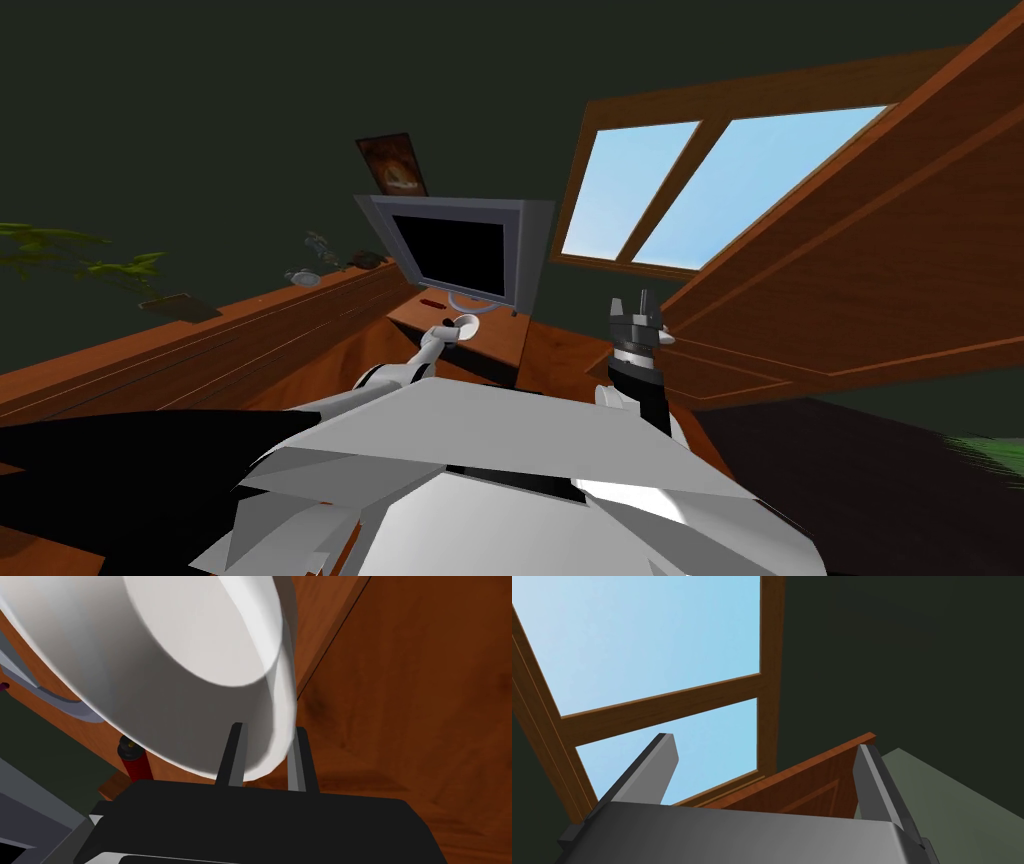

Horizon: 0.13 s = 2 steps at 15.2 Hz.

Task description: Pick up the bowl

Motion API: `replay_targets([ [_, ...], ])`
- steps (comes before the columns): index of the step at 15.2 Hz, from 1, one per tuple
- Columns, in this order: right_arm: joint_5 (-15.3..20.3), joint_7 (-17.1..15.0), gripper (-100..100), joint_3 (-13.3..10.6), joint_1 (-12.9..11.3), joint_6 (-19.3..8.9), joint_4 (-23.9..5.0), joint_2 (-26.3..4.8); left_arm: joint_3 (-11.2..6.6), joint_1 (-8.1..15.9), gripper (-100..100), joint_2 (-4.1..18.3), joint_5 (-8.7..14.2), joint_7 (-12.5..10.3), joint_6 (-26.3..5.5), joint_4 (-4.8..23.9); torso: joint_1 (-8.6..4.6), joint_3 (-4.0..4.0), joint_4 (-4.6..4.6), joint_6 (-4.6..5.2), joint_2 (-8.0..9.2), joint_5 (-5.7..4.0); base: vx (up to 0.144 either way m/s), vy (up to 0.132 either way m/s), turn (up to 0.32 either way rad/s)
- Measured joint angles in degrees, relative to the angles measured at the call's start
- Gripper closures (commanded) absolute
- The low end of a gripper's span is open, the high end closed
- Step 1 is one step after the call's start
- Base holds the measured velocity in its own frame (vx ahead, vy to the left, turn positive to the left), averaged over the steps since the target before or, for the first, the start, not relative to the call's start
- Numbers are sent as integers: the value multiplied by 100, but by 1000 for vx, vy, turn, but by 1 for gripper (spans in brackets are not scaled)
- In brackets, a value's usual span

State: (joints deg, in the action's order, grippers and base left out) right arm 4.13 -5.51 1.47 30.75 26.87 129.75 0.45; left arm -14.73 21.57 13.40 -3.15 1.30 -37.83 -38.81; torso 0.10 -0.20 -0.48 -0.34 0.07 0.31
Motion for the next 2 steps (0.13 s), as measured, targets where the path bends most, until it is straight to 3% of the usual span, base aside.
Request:
replay_targets([
  [2, 0, 0, 0, 0, 0, 0, 0, 0, -7, 87, 100, 3, 6, 48, -100, -5, 0, 0, 2, 2, -2, -1, -1, -18, 40],
])
